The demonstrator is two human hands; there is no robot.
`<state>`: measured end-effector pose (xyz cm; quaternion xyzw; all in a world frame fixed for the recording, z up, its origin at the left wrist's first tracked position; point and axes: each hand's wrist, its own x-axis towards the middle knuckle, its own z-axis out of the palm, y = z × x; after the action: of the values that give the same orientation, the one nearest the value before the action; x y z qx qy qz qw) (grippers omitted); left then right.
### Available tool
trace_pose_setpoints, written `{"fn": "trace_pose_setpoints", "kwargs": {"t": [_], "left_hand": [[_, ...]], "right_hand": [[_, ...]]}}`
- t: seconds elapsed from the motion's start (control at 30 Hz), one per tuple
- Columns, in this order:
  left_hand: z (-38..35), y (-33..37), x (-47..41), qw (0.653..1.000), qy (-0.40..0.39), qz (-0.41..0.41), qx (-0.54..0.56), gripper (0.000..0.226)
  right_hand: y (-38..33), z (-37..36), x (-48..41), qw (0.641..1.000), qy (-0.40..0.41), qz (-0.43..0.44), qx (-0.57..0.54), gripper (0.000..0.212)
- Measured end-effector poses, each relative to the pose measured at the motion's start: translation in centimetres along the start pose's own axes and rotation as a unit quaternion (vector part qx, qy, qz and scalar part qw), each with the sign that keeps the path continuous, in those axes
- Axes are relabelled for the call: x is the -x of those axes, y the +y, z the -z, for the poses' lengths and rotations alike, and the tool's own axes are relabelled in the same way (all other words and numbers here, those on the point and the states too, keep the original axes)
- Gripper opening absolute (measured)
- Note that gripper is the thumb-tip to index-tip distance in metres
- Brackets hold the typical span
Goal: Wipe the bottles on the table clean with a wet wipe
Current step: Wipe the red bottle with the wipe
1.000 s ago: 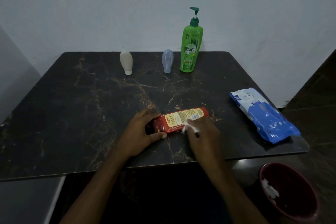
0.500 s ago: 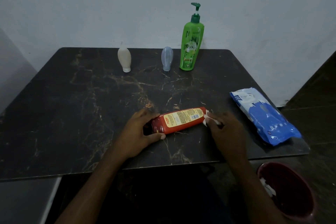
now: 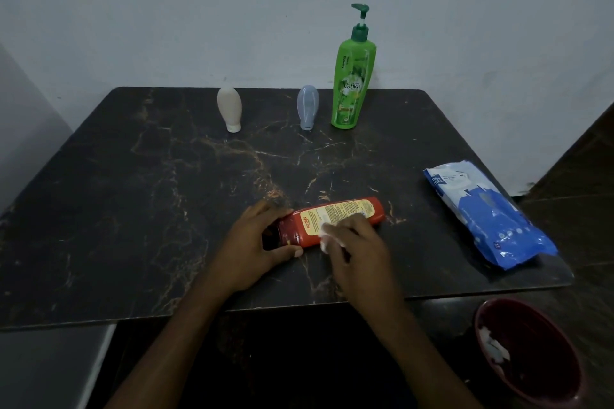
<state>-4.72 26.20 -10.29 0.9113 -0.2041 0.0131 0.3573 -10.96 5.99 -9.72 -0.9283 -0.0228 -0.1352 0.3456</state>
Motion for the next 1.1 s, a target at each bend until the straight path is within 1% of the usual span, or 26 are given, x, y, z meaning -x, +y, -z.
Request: {"fn": "trace_pose_setpoints", "kwargs": {"t": [0.13, 0.2, 0.27, 0.37, 0.5, 0.57, 0.63, 0.7, 0.83, 0.93, 1.03, 1.1], "left_hand": [[0.1, 0.0, 0.0, 1.000, -0.010, 0.004, 0.002, 0.074], [0.1, 0.0, -0.1, 1.000, -0.010, 0.003, 0.005, 0.074], [0.1, 0.0, -0.2, 1.000, -0.011, 0.002, 0.004, 0.073], [0.1, 0.0, -0.1, 1.000, -0.008, 0.000, 0.001, 0.073], [-0.1, 0.1, 0.0, 1.000, 0.012, -0.010, 0.001, 0.070], [-0.1, 0.1, 0.0, 1.000, 0.012, -0.013, 0.001, 0.069], [0.0, 0.1, 0.1, 1.000, 0.012, -0.012, 0.002, 0.069], [0.0, 0.0, 0.1, 1.000, 0.010, -0.010, 0.003, 0.070], [0.0, 0.0, 0.0, 1.000, -0.006, 0.002, 0.003, 0.073], [0.1, 0.0, 0.0, 1.000, -0.013, 0.006, -0.005, 0.074], [0.1, 0.1, 0.0, 1.000, -0.013, 0.009, -0.007, 0.073], [0.1, 0.2, 0.0, 1.000, -0.015, 0.013, -0.009, 0.073]], "right_hand": [[4.0, 3.4, -1.5, 0.993, 0.054, -0.105, -0.002, 0.026], [4.9, 4.3, -2.0, 0.989, 0.064, -0.135, 0.018, 0.024], [4.5, 3.9, -2.1, 0.990, 0.060, -0.126, 0.020, 0.025], [2.1, 2.1, -1.4, 0.996, 0.033, -0.087, 0.011, 0.028], [-1.7, -0.9, 0.1, 1.000, -0.007, 0.021, -0.005, 0.030], [-2.3, -1.4, 0.4, 0.998, -0.018, 0.054, 0.004, 0.031], [-1.7, -1.2, 0.2, 0.999, -0.017, 0.047, -0.009, 0.029], [-0.5, -0.3, -0.3, 0.999, -0.005, 0.020, -0.030, 0.027], [3.2, 2.9, -1.6, 0.998, 0.019, -0.061, -0.002, 0.029], [5.2, 4.6, -2.1, 0.992, 0.050, -0.118, 0.019, 0.026], [4.7, 4.2, -2.2, 0.991, 0.048, -0.123, 0.016, 0.027], [3.0, 2.9, -2.0, 0.995, 0.025, -0.096, 0.018, 0.029]]}}
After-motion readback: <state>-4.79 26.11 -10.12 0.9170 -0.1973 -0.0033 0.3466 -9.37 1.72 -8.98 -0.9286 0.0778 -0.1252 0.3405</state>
